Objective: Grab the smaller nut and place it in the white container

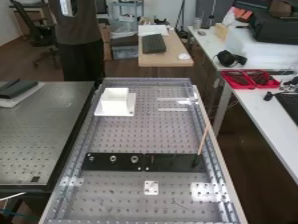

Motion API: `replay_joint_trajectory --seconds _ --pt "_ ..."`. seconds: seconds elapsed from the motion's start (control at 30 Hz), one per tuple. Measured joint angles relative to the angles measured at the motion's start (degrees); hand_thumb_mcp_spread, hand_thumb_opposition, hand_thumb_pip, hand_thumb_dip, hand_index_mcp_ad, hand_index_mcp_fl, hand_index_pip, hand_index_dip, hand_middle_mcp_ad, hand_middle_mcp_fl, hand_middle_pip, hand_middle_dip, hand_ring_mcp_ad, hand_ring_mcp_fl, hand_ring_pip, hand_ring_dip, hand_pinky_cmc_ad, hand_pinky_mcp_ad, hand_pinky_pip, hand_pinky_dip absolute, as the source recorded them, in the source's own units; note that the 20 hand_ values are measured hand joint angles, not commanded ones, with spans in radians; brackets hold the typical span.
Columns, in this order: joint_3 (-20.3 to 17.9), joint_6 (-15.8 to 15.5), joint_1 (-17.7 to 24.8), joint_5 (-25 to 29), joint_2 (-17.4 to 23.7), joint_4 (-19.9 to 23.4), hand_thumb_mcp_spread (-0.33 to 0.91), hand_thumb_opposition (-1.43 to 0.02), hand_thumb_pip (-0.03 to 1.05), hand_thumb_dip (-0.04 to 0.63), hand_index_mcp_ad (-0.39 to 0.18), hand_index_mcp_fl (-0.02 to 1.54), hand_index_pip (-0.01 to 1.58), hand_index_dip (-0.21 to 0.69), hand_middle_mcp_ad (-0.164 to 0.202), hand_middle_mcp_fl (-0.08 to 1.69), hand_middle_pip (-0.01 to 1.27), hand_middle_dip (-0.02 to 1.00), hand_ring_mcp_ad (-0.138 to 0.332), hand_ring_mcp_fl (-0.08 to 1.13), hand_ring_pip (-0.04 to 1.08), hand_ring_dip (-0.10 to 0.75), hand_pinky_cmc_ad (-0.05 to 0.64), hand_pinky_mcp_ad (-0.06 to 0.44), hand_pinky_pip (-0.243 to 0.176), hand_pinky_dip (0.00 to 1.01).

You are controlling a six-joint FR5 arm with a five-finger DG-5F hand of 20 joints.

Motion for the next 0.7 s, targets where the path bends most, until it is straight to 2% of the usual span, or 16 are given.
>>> replay_joint_trajectory --seconds 0.03,0.07,0.17,0.23,0.27,0.3,0.33,0.43,0.57,0.6,0.7 --pt "-0.01 0.0 -0.02 -0.06 -0.01 -0.02 -0.02 -0.01 0.0 0.003 -0.056 -0.01 -0.01 0.019 0.03 0.02 0.01 0.02 0.019 0.0 0.03 0.014 -0.017 -0.012 -0.012 0.02" --pt "-0.04 0.01 -0.06 -0.24 -0.01 -0.06 -0.02 -0.01 0.0 0.007 -0.059 -0.01 -0.01 0.019 0.024 0.02 0.01 0.02 0.024 0.0 0.03 0.014 -0.016 -0.031 -0.012 0.02" --pt "-0.1 0.1 -0.11 -0.57 -0.03 0.19 -0.02 -0.02 0.01 0.0 -0.058 -0.01 -0.01 0.019 0.009 0.02 0.01 0.02 0.005 0.0 0.03 0.014 -0.04 -0.031 -0.009 0.02" --pt "-0.18 0.33 -0.14 -0.75 -0.03 0.4 0.08 -0.18 0.16 0.016 -0.054 -0.01 -0.01 0.051 -0.002 0.03 0.04 0.03 0.003 0.0 0.03 0.014 -0.038 -0.024 -0.012 0.02" --pt "-0.24 0.37 -0.13 -0.83 -0.03 0.5 0.11 -0.26 0.22 0.019 -0.072 -0.01 -0.01 0.063 -0.003 0.03 0.05 0.05 0.007 0.01 0.02 0.017 -0.024 -0.03 -0.012 0.04" --pt "-0.33 0.39 -0.12 -0.87 0.0 0.57 0.16 -0.32 0.24 0.019 -0.08 -0.01 -0.01 0.079 -0.003 0.02 0.06 0.07 0.009 0.0 0.03 0.014 -0.005 -0.012 -0.01 0.05" --pt "-0.38 0.38 -0.1 -0.87 0.02 0.58 0.18 -0.4 0.23 0.014 -0.091 -0.01 -0.01 0.11 -0.003 0.02 0.07 0.1 0.017 0.0 0.04 0.017 0.03 0.024 -0.028 0.06" --pt "-0.75 0.16 0.01 -0.81 0.18 0.54 0.2 -0.54 0.23 0.019 -0.108 -0.01 0.02 0.154 -0.005 0.02 0.1 0.14 0.033 0.0 0.06 0.019 0.117 0.103 -0.047 0.1" --pt "-2.13 -0.25 0.11 -0.21 0.6 0.8 0.21 -0.63 0.23 0.017 -0.122 -0.01 0.02 0.188 -0.002 0.02 0.11 0.16 0.063 0.0 0.08 0.023 0.166 0.127 -0.059 0.12" --pt "-2.76 -0.25 0.11 0.03 0.76 0.99 0.21 -0.63 0.23 0.014 -0.124 -0.01 0.02 0.188 -0.005 0.02 0.12 0.17 0.07 0.0 0.07 0.024 0.201 0.15 -0.061 0.13" --pt "-4.5 -0.36 0.13 0.68 1.22 1.94 0.21 -0.67 0.24 0.019 -0.12 -0.01 0.03 0.202 -0.002 0.02 0.12 0.17 0.089 0.0 0.08 0.024 0.232 0.182 -0.061 0.14"
